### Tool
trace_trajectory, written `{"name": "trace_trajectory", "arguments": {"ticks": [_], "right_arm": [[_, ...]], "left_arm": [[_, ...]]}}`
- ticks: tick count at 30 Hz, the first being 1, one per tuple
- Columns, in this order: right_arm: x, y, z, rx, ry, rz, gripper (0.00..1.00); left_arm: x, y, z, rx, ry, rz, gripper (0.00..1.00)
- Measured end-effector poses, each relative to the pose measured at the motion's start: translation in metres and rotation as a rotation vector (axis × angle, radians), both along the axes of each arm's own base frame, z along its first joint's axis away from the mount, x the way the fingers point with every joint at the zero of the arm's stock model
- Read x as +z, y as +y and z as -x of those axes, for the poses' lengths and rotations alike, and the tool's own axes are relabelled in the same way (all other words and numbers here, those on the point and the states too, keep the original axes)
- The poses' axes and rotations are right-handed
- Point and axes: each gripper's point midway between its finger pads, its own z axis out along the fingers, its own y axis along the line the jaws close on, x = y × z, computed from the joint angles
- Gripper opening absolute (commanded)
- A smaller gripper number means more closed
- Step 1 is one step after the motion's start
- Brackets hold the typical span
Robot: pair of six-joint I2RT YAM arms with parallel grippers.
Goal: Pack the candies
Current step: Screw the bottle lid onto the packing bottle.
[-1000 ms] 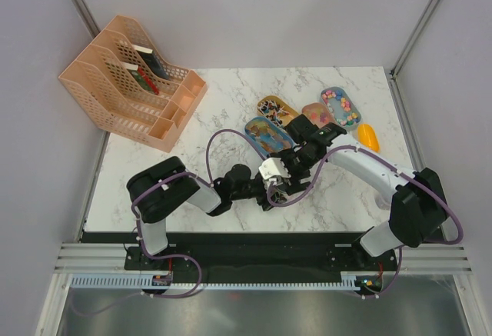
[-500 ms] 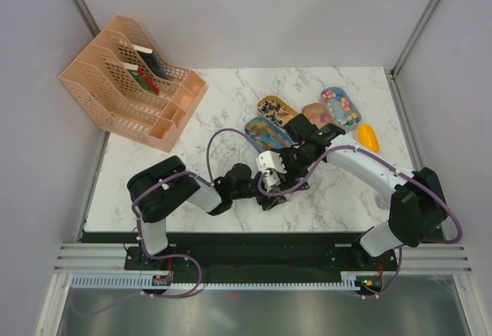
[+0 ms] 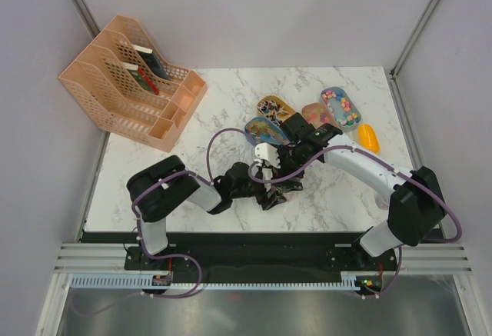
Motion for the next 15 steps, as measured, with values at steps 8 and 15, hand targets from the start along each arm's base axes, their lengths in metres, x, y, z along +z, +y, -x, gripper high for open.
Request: {"name": "trace_trajectory", "arguments": {"ticks": [8,15], "right_arm": [[0.0049,0.0035,-0.0001,-0.054,0.010,-0.018,0.89],[0.0060,0.0044,-0.0016,-0.122,0.009,-0.027,0.98]], "left_arm": [[-0.0009,0.0002,-0.0003,0.000,0.026,0.005,0.39],[-0.0009,-0.0015,-0.0014,0.001,0.025,-0.003,0.99]]}}
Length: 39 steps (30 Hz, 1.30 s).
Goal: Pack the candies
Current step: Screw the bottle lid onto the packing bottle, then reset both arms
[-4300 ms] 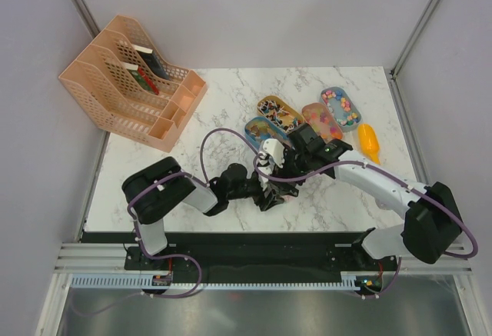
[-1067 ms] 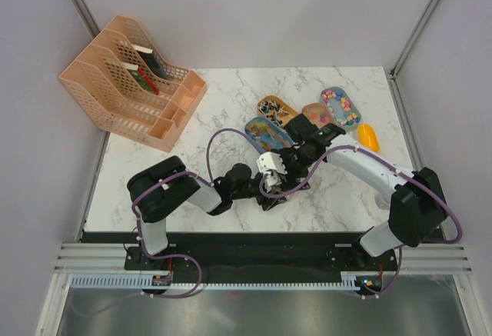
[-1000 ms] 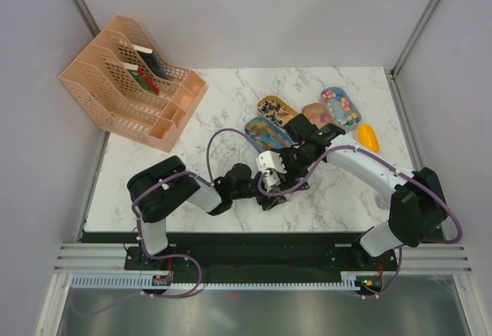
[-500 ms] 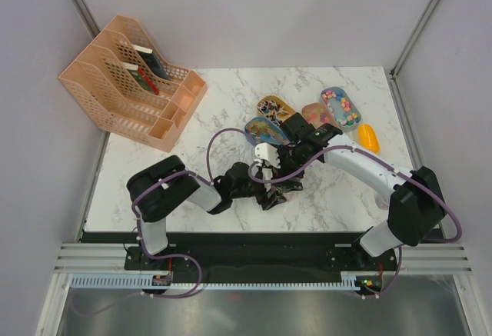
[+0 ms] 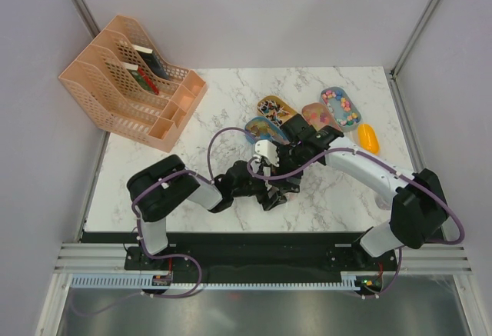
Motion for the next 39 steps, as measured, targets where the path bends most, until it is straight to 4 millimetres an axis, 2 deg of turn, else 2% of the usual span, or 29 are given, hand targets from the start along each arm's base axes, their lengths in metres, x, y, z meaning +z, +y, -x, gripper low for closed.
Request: {"name": "trace_trajectory", "arguments": {"ticks": [3,5,13,15,19,22,25,27,28,31,32,34,36,39], "right_arm": [[0.000,0.000,-0.001,-0.018,0.002,0.001,0.98],[0.000,-0.001,-0.002,-0.025,0.005,-0.001,0.98],[0.009,-0.001,-0.006,-0.040,0.019,-0.028,0.98],[0.017,-0.004,-0.016,-0.078,0.008,-0.045,0.98],[0.037,-0.023,-0.051,-0.229,-0.034,-0.083,0.98],[0.051,-0.045,-0.079,-0.401,-0.088,-0.110,0.98],[0.061,-0.098,-0.123,-0.754,-0.171,-0.115,0.98],[0.058,-0.161,-0.149,-1.062,-0.210,-0.099,0.98],[0.054,-0.200,-0.158,-1.221,-0.223,-0.081,0.98],[0.041,-0.300,-0.162,-1.598,-0.255,-0.008,0.98],[0.038,-0.324,-0.158,-1.689,-0.267,0.025,0.98],[0.036,-0.344,-0.152,-1.784,-0.290,0.065,0.98],[0.041,-0.342,-0.152,-1.804,-0.313,0.063,0.98],[0.049,-0.332,-0.151,-1.796,-0.339,0.020,0.98]], "left_arm": [[-0.009,0.005,0.001,-0.003,0.009,-0.052,1.00],[-0.008,0.010,0.001,0.001,0.008,-0.080,1.00],[-0.005,0.047,0.010,0.016,0.060,-0.207,1.00],[-0.002,0.057,0.013,0.021,0.072,-0.236,1.00],[0.023,0.067,0.016,0.018,0.044,-0.239,1.00],[0.058,0.076,0.004,0.077,-0.007,-0.211,1.00],[0.094,0.092,-0.032,0.234,-0.061,-0.190,1.00],[0.114,0.114,-0.065,0.380,-0.065,-0.173,1.00],[0.122,0.126,-0.081,0.453,-0.060,-0.165,1.00],[0.148,0.185,-0.134,0.733,-0.039,-0.127,1.00],[0.155,0.206,-0.148,0.817,-0.037,-0.116,1.00],[0.169,0.235,-0.165,0.937,-0.034,-0.100,1.00],[0.180,0.249,-0.174,0.996,-0.036,-0.084,1.00],[0.190,0.257,-0.180,1.030,-0.042,-0.062,1.00]]}}
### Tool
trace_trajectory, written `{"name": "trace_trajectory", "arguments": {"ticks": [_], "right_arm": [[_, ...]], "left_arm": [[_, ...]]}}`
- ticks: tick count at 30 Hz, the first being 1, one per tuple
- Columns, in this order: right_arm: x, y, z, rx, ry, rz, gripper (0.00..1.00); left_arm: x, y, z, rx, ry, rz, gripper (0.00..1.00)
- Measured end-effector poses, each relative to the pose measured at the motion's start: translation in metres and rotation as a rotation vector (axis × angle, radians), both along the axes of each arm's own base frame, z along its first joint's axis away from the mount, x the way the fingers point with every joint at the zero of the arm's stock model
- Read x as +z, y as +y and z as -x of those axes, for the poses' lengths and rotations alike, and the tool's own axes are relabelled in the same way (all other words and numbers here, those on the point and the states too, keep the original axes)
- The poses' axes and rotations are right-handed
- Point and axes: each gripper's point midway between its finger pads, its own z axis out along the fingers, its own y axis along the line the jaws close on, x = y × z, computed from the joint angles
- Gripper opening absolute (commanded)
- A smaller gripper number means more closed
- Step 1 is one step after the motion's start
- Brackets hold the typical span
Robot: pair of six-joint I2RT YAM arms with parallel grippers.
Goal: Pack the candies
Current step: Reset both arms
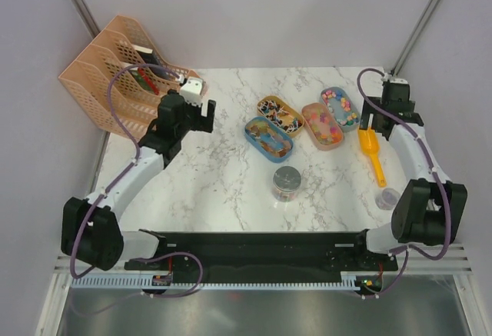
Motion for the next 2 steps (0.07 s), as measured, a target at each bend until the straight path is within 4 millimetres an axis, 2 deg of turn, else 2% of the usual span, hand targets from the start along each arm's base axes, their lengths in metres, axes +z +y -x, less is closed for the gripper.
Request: {"name": "trace_trajectory", "arguments": {"ticks": [2], "right_arm": [[0.0020,0.0061,0.0039,0.013,-0.017,-0.019,0.98]], "left_arm": [[0.0000,0.0034,-0.0008,0.011,0.002,-0.001,1.00]]}}
